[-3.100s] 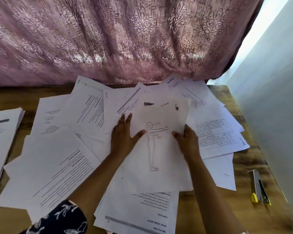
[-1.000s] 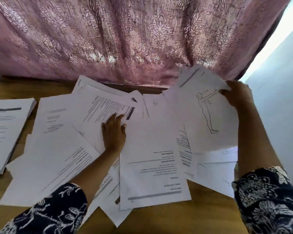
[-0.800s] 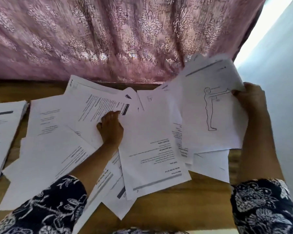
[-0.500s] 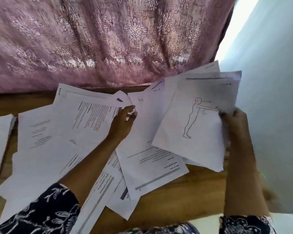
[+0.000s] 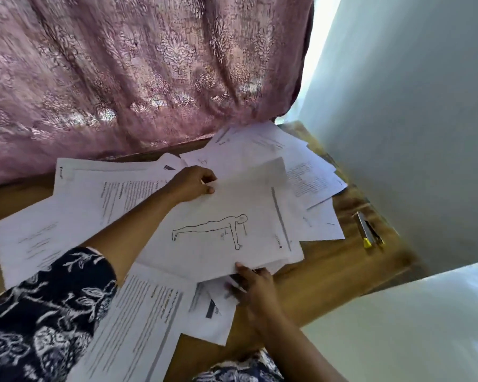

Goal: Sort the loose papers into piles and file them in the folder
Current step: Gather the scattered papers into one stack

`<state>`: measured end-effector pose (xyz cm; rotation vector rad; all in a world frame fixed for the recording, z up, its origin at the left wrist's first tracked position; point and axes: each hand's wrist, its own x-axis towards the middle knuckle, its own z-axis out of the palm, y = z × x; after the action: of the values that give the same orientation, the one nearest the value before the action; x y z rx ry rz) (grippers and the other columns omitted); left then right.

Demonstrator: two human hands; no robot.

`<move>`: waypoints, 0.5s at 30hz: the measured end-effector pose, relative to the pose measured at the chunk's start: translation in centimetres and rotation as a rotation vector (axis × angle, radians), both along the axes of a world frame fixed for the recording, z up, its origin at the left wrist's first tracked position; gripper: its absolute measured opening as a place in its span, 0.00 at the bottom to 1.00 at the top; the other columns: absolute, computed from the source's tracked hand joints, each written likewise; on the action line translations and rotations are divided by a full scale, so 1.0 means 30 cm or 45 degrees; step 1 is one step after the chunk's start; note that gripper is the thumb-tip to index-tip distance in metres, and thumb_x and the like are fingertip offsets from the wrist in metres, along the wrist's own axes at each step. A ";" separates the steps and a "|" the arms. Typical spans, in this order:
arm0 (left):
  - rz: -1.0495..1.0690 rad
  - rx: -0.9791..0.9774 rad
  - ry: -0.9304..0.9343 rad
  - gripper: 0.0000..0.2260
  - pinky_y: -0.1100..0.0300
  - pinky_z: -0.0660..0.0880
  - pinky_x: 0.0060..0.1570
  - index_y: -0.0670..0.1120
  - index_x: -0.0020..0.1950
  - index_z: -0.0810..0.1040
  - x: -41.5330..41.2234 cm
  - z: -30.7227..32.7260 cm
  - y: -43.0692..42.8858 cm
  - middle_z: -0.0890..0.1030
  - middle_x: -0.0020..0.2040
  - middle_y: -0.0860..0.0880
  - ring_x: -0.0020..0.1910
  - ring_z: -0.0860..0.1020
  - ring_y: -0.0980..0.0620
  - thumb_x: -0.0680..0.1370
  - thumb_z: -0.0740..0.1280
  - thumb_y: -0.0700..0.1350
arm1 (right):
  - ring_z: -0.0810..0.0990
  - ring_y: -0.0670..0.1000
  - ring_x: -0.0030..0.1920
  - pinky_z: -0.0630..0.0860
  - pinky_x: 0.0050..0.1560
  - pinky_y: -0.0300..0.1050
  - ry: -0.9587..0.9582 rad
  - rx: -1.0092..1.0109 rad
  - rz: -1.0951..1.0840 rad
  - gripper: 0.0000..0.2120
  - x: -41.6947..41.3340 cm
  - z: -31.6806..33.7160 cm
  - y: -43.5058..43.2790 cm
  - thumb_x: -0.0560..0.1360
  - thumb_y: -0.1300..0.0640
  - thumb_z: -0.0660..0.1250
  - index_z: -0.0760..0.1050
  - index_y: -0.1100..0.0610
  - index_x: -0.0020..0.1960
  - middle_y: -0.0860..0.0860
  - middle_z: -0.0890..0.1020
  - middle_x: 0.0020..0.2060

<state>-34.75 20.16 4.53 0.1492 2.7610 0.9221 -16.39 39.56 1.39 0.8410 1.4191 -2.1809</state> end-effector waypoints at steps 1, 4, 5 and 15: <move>-0.097 -0.054 0.057 0.12 0.62 0.67 0.47 0.46 0.58 0.80 -0.013 -0.003 0.015 0.81 0.54 0.50 0.50 0.76 0.52 0.75 0.72 0.43 | 0.83 0.55 0.47 0.81 0.39 0.45 -0.042 -0.066 0.029 0.11 0.020 0.004 -0.013 0.77 0.67 0.64 0.72 0.61 0.59 0.57 0.82 0.49; -0.397 -0.226 0.215 0.09 0.61 0.64 0.47 0.46 0.58 0.79 -0.045 -0.021 0.084 0.81 0.54 0.50 0.52 0.77 0.50 0.78 0.68 0.43 | 0.84 0.53 0.50 0.81 0.41 0.46 -0.123 -0.160 0.118 0.11 0.042 0.015 -0.049 0.78 0.66 0.62 0.74 0.62 0.60 0.56 0.84 0.52; -0.494 -0.291 0.273 0.09 0.61 0.64 0.48 0.46 0.58 0.79 -0.057 -0.033 0.108 0.81 0.54 0.49 0.53 0.77 0.49 0.78 0.67 0.43 | 0.84 0.53 0.49 0.81 0.41 0.46 -0.147 -0.164 0.183 0.10 0.042 0.022 -0.062 0.79 0.65 0.62 0.75 0.62 0.59 0.56 0.84 0.52; -0.836 -0.547 0.380 0.22 0.53 0.60 0.67 0.51 0.72 0.68 -0.087 -0.163 0.241 0.70 0.72 0.51 0.68 0.71 0.48 0.79 0.66 0.46 | 0.73 0.47 0.25 0.68 0.27 0.37 0.324 0.551 0.772 0.17 -0.020 0.201 0.162 0.79 0.51 0.64 0.78 0.58 0.35 0.52 0.80 0.27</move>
<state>-37.36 27.39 -0.37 1.1028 2.7708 0.1413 -16.99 44.43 7.42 0.1967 1.9948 -1.5785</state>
